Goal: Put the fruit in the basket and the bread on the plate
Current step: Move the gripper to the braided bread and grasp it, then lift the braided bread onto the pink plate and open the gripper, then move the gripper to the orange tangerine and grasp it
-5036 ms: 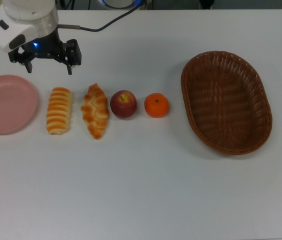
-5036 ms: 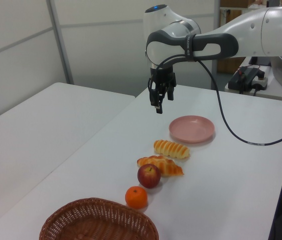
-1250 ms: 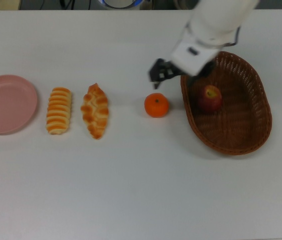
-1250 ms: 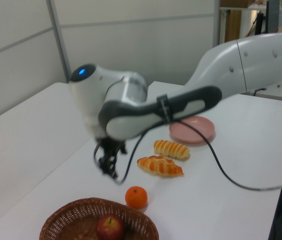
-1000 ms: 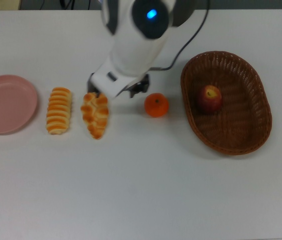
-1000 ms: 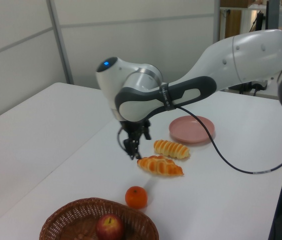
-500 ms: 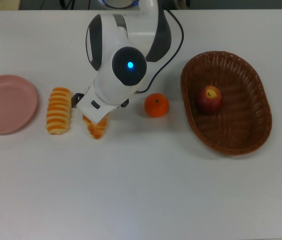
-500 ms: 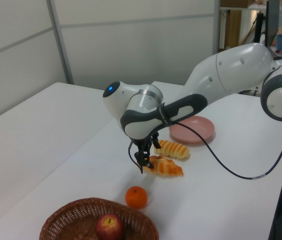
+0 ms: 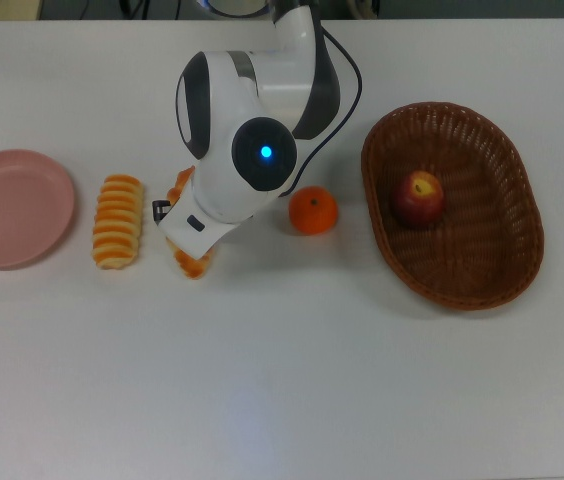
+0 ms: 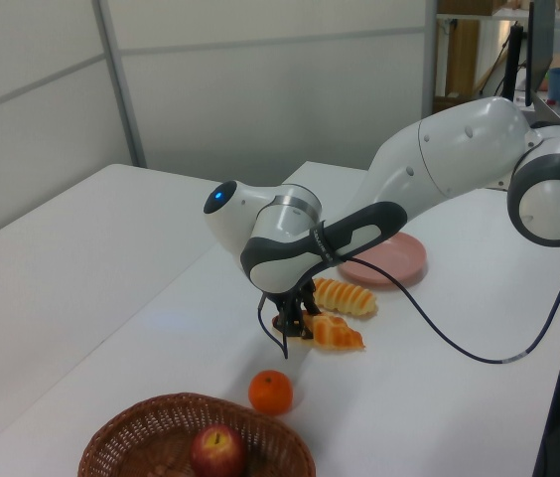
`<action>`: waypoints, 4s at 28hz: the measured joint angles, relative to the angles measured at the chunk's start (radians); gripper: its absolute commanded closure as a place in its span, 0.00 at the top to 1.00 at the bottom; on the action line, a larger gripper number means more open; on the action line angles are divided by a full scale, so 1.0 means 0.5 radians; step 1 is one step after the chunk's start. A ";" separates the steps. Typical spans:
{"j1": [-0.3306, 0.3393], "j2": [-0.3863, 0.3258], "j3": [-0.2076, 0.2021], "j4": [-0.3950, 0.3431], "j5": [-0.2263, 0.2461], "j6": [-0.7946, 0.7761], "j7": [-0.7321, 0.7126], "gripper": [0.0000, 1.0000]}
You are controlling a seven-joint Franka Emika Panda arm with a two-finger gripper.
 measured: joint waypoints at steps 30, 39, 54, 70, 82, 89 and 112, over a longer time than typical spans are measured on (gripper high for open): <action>-0.495 -0.213 -0.023 0.178 0.192 0.056 -0.134 0.00; -0.669 -0.140 -0.092 0.137 0.083 0.157 -0.197 0.41; -0.666 -0.091 -0.094 0.092 0.061 0.162 -0.324 1.00; -0.333 -0.291 -0.044 0.142 0.359 -0.047 -0.376 1.00; 0.185 -0.270 -0.041 0.072 0.400 -0.134 -0.330 1.00; 0.364 -0.229 -0.041 0.020 0.430 -0.134 -0.322 1.00; 0.517 -0.060 -0.050 -0.004 0.424 -0.091 -0.206 0.23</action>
